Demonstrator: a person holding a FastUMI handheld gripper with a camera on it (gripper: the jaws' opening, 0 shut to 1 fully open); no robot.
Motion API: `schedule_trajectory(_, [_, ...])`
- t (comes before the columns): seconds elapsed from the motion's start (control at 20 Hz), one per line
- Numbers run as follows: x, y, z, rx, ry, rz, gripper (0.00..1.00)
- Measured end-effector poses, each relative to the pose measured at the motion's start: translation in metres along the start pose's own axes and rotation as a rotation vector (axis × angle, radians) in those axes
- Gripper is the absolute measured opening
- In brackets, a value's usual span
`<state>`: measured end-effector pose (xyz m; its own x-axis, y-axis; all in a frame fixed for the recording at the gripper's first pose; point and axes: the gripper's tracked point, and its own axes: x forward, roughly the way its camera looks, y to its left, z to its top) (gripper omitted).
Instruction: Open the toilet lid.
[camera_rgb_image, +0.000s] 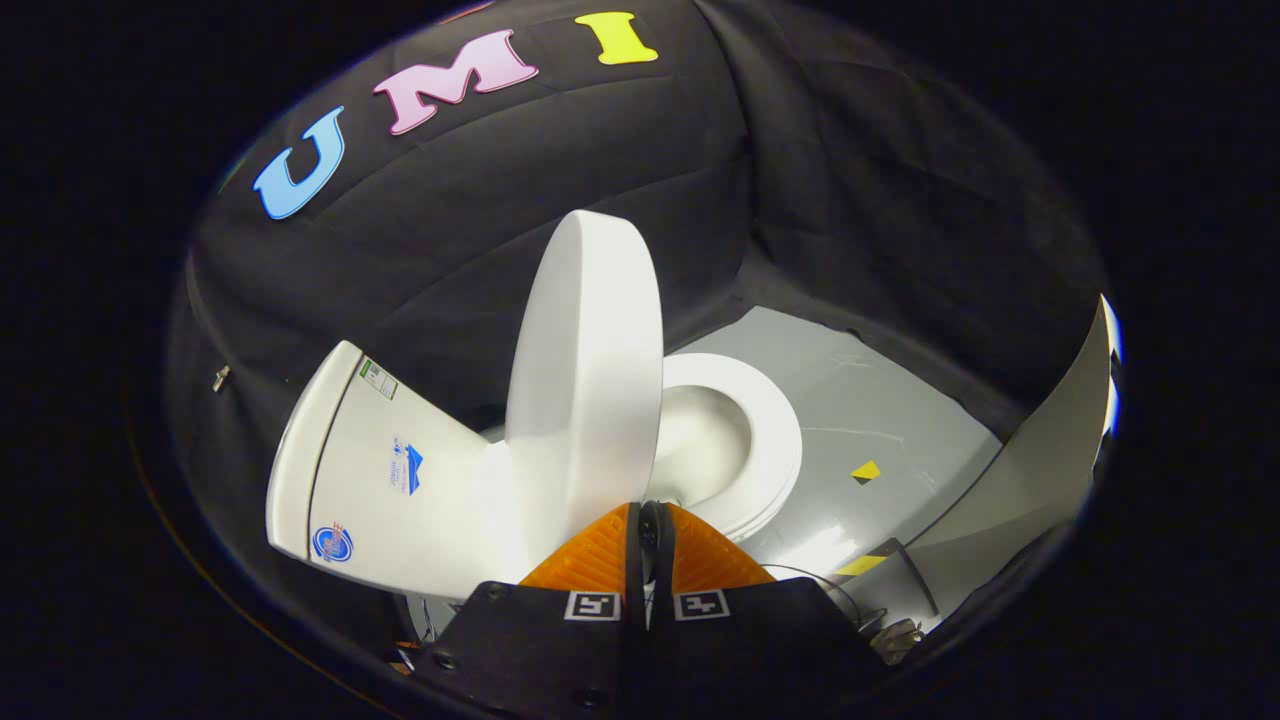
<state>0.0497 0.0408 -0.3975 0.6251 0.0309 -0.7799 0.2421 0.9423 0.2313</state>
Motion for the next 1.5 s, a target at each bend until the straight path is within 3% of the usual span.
schedule_trajectory(0.85, [-0.056,0.125,-0.003,-0.248,-0.197,-0.077,0.05])
schedule_trajectory(1.5, [-0.07,0.226,-0.042,-0.441,-0.291,0.017,0.05])
